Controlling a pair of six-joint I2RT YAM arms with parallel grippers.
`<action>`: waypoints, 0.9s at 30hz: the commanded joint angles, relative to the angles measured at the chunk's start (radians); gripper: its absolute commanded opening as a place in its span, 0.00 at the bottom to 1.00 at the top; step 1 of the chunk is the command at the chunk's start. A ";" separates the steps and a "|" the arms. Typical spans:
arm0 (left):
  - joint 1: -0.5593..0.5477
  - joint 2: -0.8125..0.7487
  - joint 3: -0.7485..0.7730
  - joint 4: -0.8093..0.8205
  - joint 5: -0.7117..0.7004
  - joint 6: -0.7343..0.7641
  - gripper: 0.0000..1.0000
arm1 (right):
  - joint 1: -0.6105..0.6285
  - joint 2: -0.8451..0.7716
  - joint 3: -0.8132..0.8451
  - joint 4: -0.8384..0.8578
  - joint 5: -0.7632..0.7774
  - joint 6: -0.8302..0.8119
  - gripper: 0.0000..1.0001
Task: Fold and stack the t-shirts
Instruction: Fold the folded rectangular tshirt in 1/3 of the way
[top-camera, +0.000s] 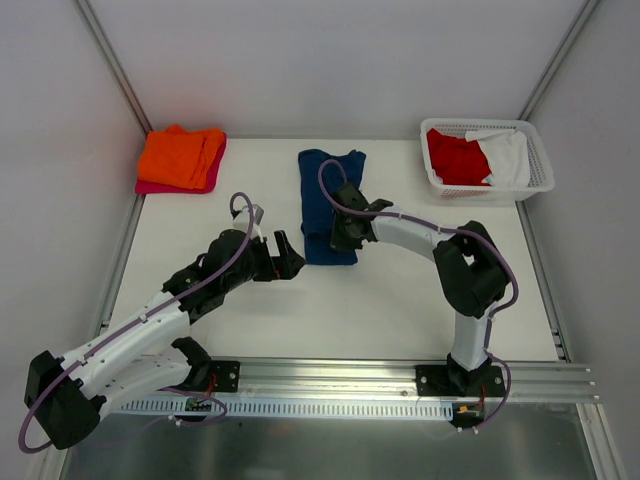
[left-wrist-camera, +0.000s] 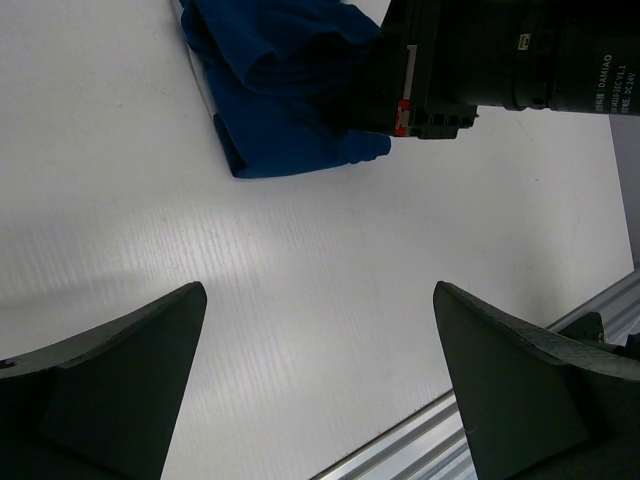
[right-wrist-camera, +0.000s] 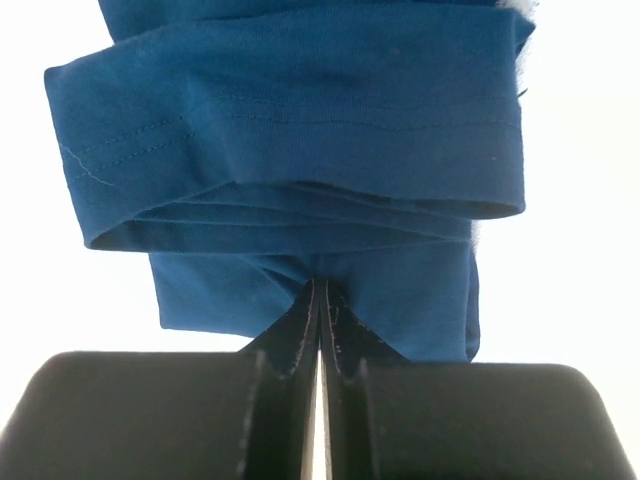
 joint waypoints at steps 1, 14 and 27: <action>-0.013 -0.006 0.021 0.037 -0.004 0.005 0.99 | -0.009 -0.030 0.018 0.007 0.012 -0.007 0.01; -0.014 -0.009 0.022 0.033 -0.013 0.014 0.99 | -0.035 0.112 0.125 0.022 -0.033 -0.039 0.01; -0.014 0.048 0.044 0.038 -0.042 0.032 0.99 | -0.079 0.197 0.231 0.025 -0.100 -0.062 0.01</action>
